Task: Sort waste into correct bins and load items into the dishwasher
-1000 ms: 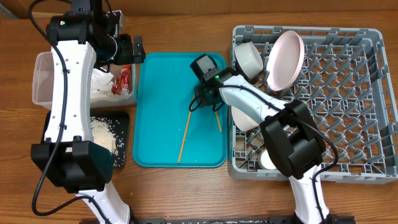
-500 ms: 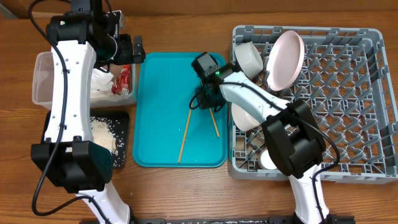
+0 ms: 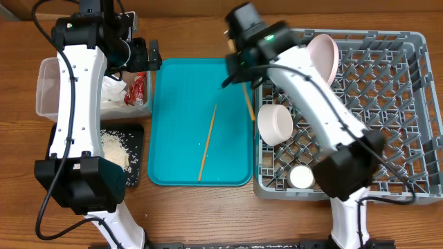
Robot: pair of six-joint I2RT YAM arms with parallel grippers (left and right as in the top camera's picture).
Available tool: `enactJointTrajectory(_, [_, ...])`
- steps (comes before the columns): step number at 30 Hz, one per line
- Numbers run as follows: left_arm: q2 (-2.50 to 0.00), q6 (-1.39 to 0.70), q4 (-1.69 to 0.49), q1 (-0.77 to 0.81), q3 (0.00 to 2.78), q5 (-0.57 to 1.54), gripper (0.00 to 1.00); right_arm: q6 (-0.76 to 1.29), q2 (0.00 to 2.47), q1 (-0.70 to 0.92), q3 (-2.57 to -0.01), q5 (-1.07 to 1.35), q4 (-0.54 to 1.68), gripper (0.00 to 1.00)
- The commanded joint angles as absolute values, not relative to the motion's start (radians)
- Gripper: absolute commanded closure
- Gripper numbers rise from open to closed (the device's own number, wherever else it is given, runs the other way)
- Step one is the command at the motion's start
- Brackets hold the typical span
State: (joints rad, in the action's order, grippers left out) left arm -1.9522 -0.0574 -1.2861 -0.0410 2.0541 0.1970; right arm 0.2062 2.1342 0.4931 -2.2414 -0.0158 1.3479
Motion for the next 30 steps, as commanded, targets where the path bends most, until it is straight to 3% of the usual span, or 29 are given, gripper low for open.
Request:
enactJointTrajectory(1, [-1.942,-0.067,-1.282,-0.032,2.059,0.191,0.0,0.222,2.031,0.413,-2.278,-0.033,1.395,0.96])
enactJointTrajectory(13, [-1.942,-0.067,-1.282,-0.032,2.059,0.191,0.0,0.232,1.908,0.243,-2.246,-0.086,1.679,0.96])
enactJointTrajectory(30, [-1.942,-0.067,-1.282,-0.032,2.059,0.191,0.0,0.207,1.908,0.221,-1.784,-0.086,1.621,0.96])
